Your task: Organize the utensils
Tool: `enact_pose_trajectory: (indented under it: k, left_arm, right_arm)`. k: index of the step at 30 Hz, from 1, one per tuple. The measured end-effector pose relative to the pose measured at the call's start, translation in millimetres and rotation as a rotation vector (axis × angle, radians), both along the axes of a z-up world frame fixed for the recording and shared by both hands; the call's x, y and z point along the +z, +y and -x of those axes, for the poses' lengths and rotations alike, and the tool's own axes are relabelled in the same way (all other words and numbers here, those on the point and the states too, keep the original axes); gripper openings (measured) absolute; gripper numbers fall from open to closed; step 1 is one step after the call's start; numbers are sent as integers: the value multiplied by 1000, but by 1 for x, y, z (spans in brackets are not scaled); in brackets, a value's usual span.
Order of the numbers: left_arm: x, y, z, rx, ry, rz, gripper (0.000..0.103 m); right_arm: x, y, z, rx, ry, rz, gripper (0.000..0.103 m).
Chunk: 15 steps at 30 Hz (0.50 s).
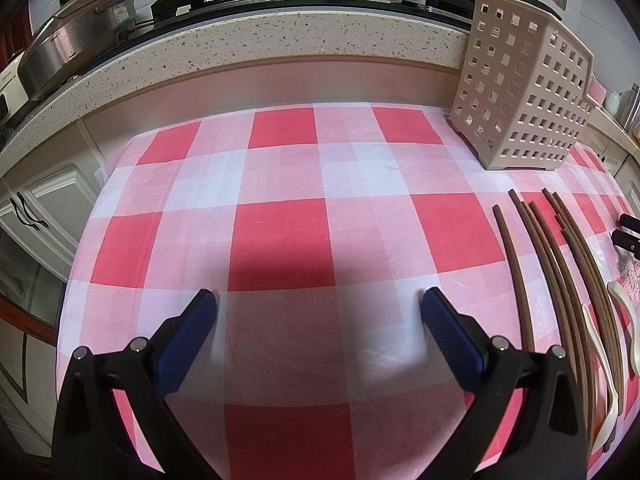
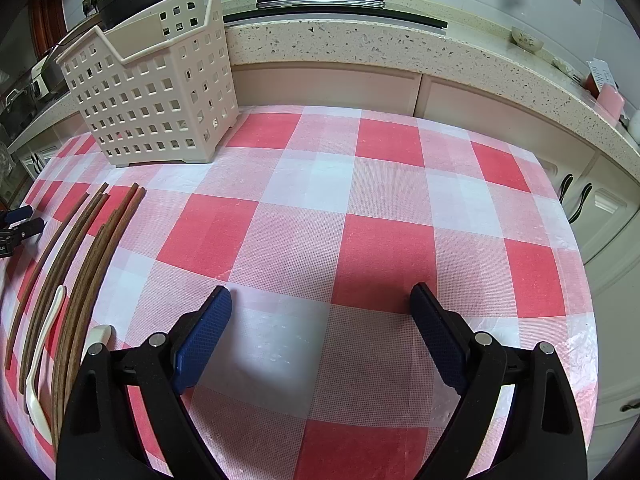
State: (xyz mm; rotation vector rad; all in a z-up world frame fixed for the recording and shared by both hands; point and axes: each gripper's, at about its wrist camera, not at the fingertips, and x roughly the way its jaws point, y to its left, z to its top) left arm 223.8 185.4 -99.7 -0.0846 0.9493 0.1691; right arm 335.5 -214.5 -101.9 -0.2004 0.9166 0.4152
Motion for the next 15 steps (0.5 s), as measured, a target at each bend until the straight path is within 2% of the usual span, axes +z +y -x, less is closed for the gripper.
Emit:
enact_pose_trajectory:
  k: [10, 14, 15]
  left_arm:
    - [-1, 1, -1, 0, 0, 0, 99]
    - [4, -2, 2, -2, 13, -3, 99]
    - [18, -6, 17, 13, -32, 7, 99]
  right_arm:
    - [3, -2, -1, 4, 0, -33, 85]
    - [32, -12, 25, -34, -112, -91, 85]
    - [47, -15, 43, -37, -162, -114, 85]
